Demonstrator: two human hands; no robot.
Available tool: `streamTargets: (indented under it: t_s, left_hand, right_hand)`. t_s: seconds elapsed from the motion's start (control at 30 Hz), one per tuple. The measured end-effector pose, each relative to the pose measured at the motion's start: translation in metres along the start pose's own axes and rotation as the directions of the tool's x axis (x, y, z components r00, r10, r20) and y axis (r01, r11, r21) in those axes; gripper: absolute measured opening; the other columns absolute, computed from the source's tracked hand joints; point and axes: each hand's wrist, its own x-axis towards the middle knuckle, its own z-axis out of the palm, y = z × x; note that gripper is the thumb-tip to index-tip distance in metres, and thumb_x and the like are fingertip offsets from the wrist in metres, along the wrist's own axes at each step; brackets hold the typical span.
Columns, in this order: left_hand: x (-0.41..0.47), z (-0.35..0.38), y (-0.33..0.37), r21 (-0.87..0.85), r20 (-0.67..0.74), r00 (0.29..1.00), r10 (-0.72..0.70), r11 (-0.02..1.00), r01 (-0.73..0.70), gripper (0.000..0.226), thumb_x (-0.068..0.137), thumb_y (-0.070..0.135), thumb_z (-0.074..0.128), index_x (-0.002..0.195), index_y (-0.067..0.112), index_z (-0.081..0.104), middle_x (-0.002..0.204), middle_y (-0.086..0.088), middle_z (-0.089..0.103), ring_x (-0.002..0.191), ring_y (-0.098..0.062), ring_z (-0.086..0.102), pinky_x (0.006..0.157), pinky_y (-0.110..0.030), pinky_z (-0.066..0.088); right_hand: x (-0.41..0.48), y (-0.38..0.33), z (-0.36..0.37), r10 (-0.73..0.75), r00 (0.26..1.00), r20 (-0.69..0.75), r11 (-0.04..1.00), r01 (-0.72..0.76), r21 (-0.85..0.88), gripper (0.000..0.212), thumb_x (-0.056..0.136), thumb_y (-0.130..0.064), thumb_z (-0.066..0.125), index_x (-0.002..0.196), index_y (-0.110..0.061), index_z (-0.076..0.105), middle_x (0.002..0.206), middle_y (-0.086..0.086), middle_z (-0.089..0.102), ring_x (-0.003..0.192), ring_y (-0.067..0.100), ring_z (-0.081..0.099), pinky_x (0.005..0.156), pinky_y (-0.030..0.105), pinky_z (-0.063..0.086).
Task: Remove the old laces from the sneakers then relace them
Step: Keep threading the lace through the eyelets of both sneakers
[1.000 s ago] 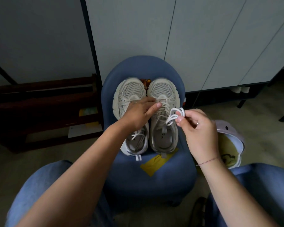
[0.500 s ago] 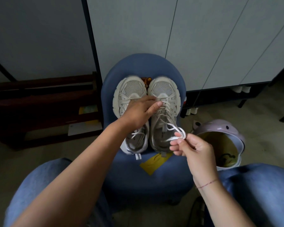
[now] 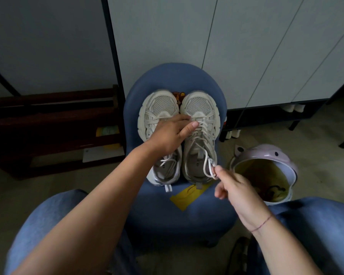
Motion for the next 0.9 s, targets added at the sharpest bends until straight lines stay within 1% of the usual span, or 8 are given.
streamTargets:
  t_s: [0.1, 0.17, 0.27, 0.4, 0.47, 0.53, 0.73, 0.9]
  left_hand:
    - [0.0, 0.0, 0.0, 0.004, 0.007, 1.0, -0.011, 1.0, 0.011, 0.079, 0.087, 0.071, 0.021, 0.13, 0.021, 0.064, 0.144, 0.0, 0.052, 0.133, -0.02, 0.046, 0.112, -0.045, 0.034]
    - [0.0, 0.0, 0.0, 0.0, 0.016, 1.0, -0.024, 1.0, 0.024, 0.07, 0.091, 0.065, 0.025, 0.131, 0.021, 0.063, 0.145, 0.001, 0.051, 0.134, -0.019, 0.045, 0.113, -0.045, 0.033]
    - [0.0, 0.0, 0.0, 0.003, 0.02, 0.999, -0.026, 1.0, 0.026, 0.068, 0.092, 0.063, 0.026, 0.132, 0.021, 0.063, 0.145, 0.001, 0.051, 0.134, -0.018, 0.045, 0.112, -0.046, 0.033]
    - [0.0, 0.0, -0.001, 0.01, 0.015, 1.0, -0.011, 1.0, 0.011, 0.081, 0.086, 0.072, 0.018, 0.13, 0.022, 0.064, 0.143, 0.001, 0.053, 0.133, -0.018, 0.047, 0.111, -0.047, 0.034]
    - [-0.001, 0.0, 0.0, 0.004, 0.009, 1.0, -0.004, 1.0, 0.004, 0.077, 0.089, 0.069, 0.021, 0.13, 0.021, 0.064, 0.143, 0.0, 0.053, 0.133, -0.018, 0.047, 0.111, -0.046, 0.034]
    - [-0.002, -0.001, 0.002, 0.0, 0.005, 1.0, -0.004, 1.0, 0.004, 0.069, 0.092, 0.063, 0.026, 0.13, 0.02, 0.064, 0.143, 0.0, 0.053, 0.132, -0.019, 0.047, 0.111, -0.045, 0.034]
    - [-0.002, -0.001, 0.003, 0.011, 0.0, 1.0, 0.007, 1.0, -0.007, 0.066, 0.093, 0.06, 0.027, 0.129, 0.018, 0.065, 0.142, -0.001, 0.054, 0.131, -0.02, 0.048, 0.11, -0.044, 0.035]
    - [-0.002, -0.002, 0.004, 0.019, 0.012, 1.0, -0.013, 1.0, 0.013, 0.067, 0.093, 0.06, 0.026, 0.13, 0.019, 0.064, 0.144, 0.0, 0.052, 0.133, -0.019, 0.046, 0.112, -0.045, 0.033]
  right_hand:
    - [0.005, -0.002, 0.0, 0.092, 0.991, 0.093, 0.936, -0.118, 0.331, 0.028, 0.097, -0.007, 0.046, 0.123, 0.002, 0.053, 0.085, 0.012, 0.068, 0.081, 0.019, 0.066, 0.08, 0.031, 0.051]
    - [0.007, -0.007, 0.0, 0.086, 0.99, 0.114, 0.85, -0.133, 0.51, 0.035, 0.097, -0.001, 0.042, 0.13, 0.003, 0.049, 0.112, 0.011, 0.064, 0.112, 0.023, 0.06, 0.104, 0.04, 0.042]
    - [0.01, -0.01, 0.002, 0.053, 0.993, 0.107, 0.788, -0.108, 0.607, 0.032, 0.096, -0.008, 0.043, 0.125, -0.003, 0.055, 0.123, 0.005, 0.062, 0.125, 0.017, 0.05, 0.113, 0.037, 0.031]
    - [0.009, -0.007, 0.004, 0.013, 1.0, 0.016, 0.939, -0.018, 0.344, 0.028, 0.088, -0.033, 0.054, 0.108, -0.019, 0.068, 0.101, -0.004, 0.069, 0.098, 0.009, 0.06, 0.081, 0.026, 0.043]
    - [0.01, -0.007, 0.001, 0.053, 0.997, 0.062, 0.91, -0.074, 0.409, 0.041, 0.08, -0.039, 0.056, 0.107, -0.011, 0.067, 0.081, 0.0, 0.059, 0.069, 0.012, 0.054, 0.062, 0.024, 0.039]
    - [0.01, -0.011, -0.001, 0.092, 0.982, 0.164, 0.787, -0.173, 0.593, 0.049, 0.083, -0.033, 0.054, 0.118, 0.002, 0.059, 0.086, 0.006, 0.054, 0.062, 0.011, 0.054, 0.056, 0.023, 0.046]
    - [0.009, -0.025, -0.009, 0.129, 0.938, 0.322, 0.452, -0.345, 0.822, 0.042, 0.084, -0.009, 0.049, 0.123, 0.008, 0.051, 0.124, 0.025, 0.059, 0.104, 0.032, 0.066, 0.087, 0.043, 0.054]
    - [0.015, -0.019, -0.016, 0.265, 0.904, 0.335, 0.261, -0.402, 0.878, 0.032, 0.096, -0.012, 0.044, 0.116, 0.013, 0.048, 0.126, 0.023, 0.054, 0.055, 0.011, 0.058, 0.049, 0.023, 0.052]
